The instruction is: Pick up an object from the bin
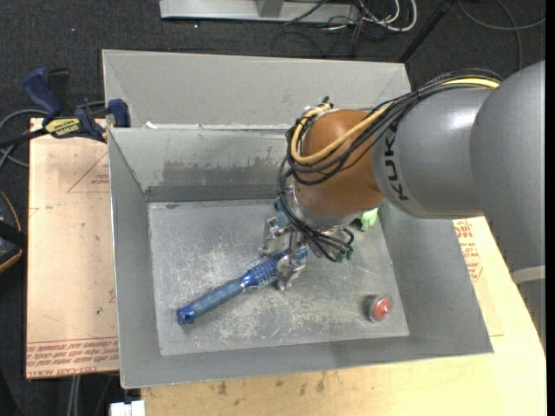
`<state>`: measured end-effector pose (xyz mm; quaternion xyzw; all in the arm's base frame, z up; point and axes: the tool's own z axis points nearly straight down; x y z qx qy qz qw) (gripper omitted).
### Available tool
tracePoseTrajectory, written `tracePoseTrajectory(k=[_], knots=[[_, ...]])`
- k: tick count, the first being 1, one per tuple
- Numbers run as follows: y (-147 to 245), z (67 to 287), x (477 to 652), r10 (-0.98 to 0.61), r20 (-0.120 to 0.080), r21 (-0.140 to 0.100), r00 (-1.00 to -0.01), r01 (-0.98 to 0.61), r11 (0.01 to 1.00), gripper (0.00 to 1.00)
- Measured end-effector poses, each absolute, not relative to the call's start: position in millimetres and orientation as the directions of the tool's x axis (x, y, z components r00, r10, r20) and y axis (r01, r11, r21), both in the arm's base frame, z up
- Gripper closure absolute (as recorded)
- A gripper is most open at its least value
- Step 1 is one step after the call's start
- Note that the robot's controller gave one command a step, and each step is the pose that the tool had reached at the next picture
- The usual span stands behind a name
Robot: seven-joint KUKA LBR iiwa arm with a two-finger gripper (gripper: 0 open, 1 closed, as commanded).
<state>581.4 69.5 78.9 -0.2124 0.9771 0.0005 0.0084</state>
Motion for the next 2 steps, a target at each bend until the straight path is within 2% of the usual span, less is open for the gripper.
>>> tracePoseTrajectory(k=[1, 2], knots=[[70, 115, 582.8, -0.414, -0.007, -0.001, -0.910, -0.414, 0.910, 1.00], [71, 189, 584.7, -0.412, -0.010, -0.002, -0.911, -0.412, 0.911, 1.00]])
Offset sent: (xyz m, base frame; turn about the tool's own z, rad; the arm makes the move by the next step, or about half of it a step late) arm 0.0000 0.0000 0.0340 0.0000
